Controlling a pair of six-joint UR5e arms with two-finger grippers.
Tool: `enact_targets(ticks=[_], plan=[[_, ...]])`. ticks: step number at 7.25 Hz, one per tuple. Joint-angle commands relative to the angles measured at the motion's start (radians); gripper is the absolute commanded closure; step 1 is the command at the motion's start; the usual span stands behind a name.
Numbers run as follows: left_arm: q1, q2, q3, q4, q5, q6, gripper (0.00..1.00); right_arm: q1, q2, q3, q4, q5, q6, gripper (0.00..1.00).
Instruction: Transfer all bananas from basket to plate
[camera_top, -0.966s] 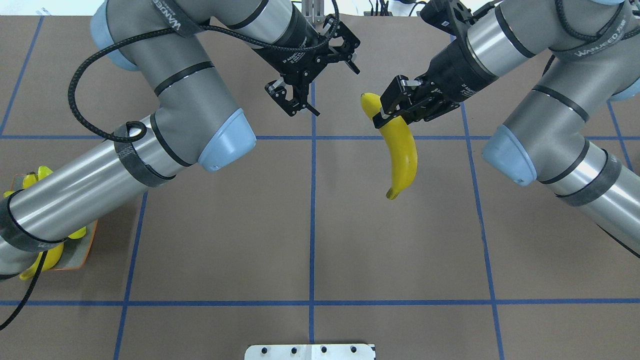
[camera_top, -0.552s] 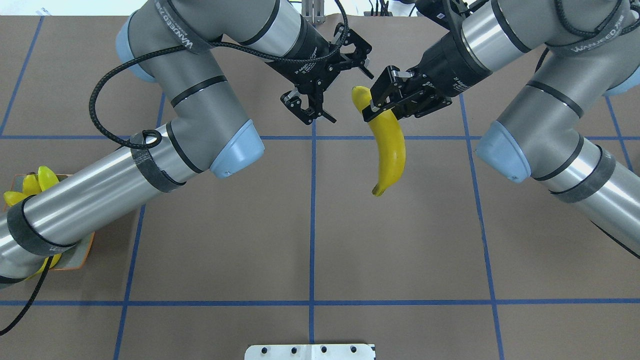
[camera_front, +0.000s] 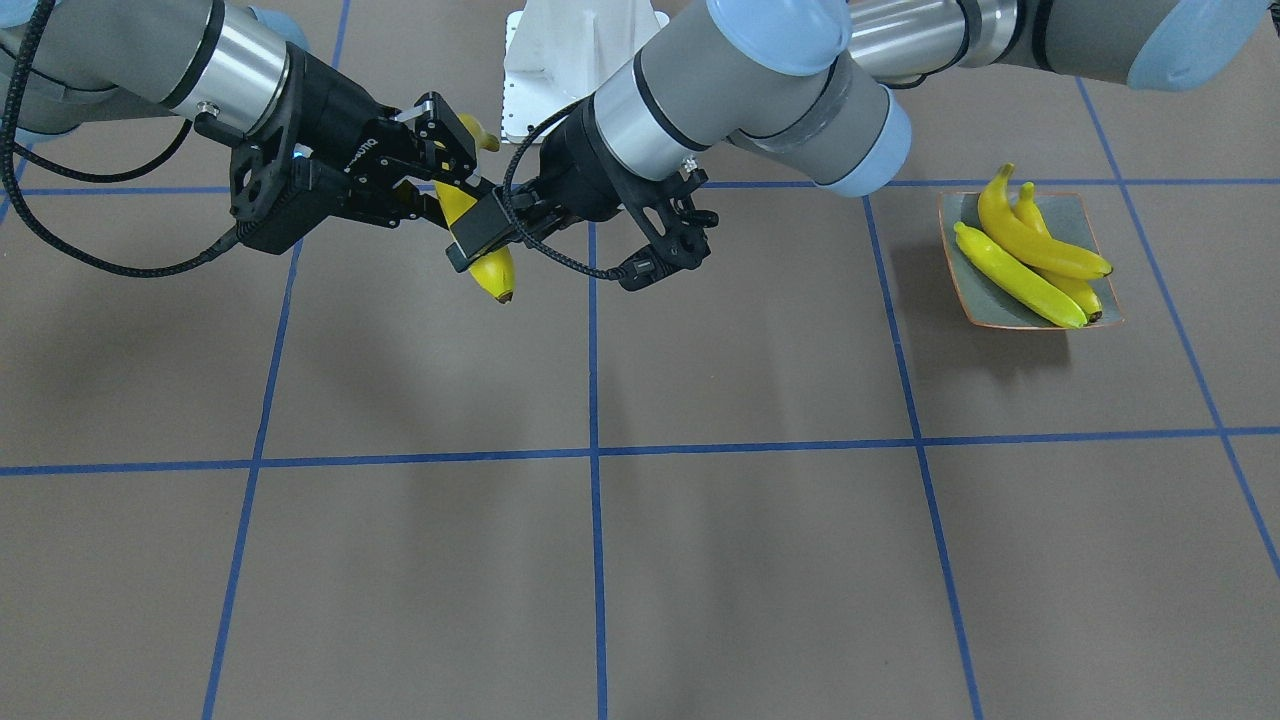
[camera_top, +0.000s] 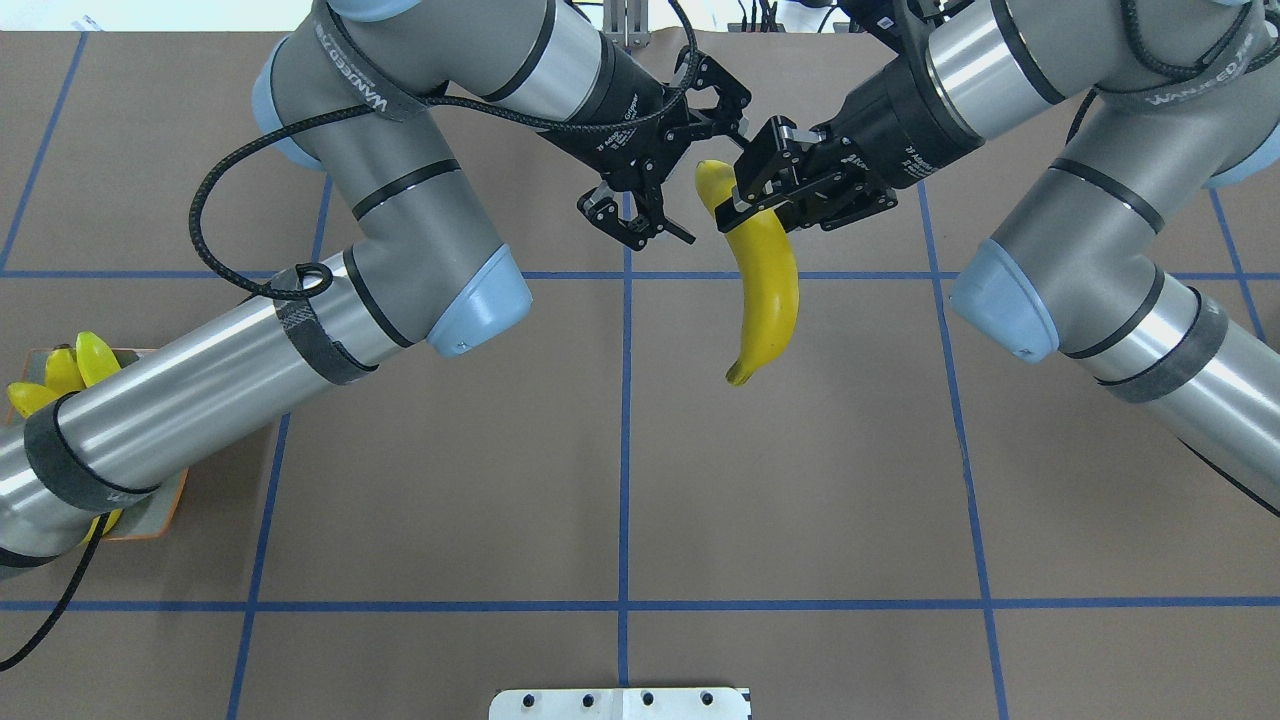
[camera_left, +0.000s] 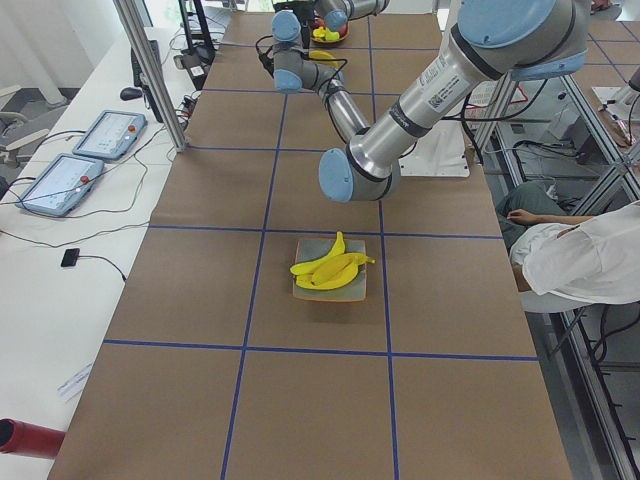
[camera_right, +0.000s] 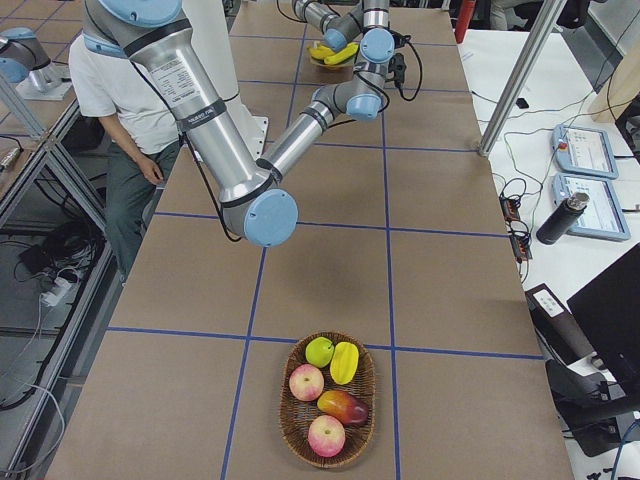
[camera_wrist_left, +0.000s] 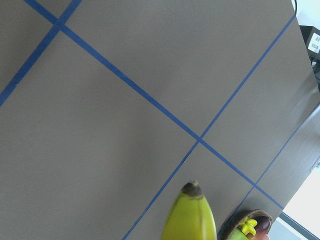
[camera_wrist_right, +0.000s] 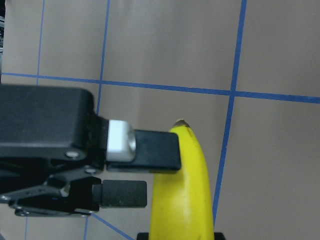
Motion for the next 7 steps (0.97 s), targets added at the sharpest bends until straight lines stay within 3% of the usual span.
enact_targets(ticks=[1,3,5,6,7], plan=[[0.000,0.001,0.004,-0.021,-0.001,-0.015,0.28,0.000,0.002,-0.001,0.026,-0.002,0.025,1.00],[0.003,-0.001,0.004,-0.023,-0.001,-0.016,0.43,0.000,0.000,-0.001,0.058,-0.017,0.065,1.00],[0.002,0.001,0.004,-0.047,-0.001,-0.044,1.00,0.000,0.002,-0.001,0.060,-0.023,0.070,1.00],[0.002,0.001,0.002,-0.051,-0.001,-0.048,1.00,0.000,0.002,-0.001,0.060,-0.023,0.070,0.91],[0.002,0.001,0.002,-0.051,-0.001,-0.053,1.00,0.000,0.002,0.000,0.072,-0.040,0.089,0.01]])
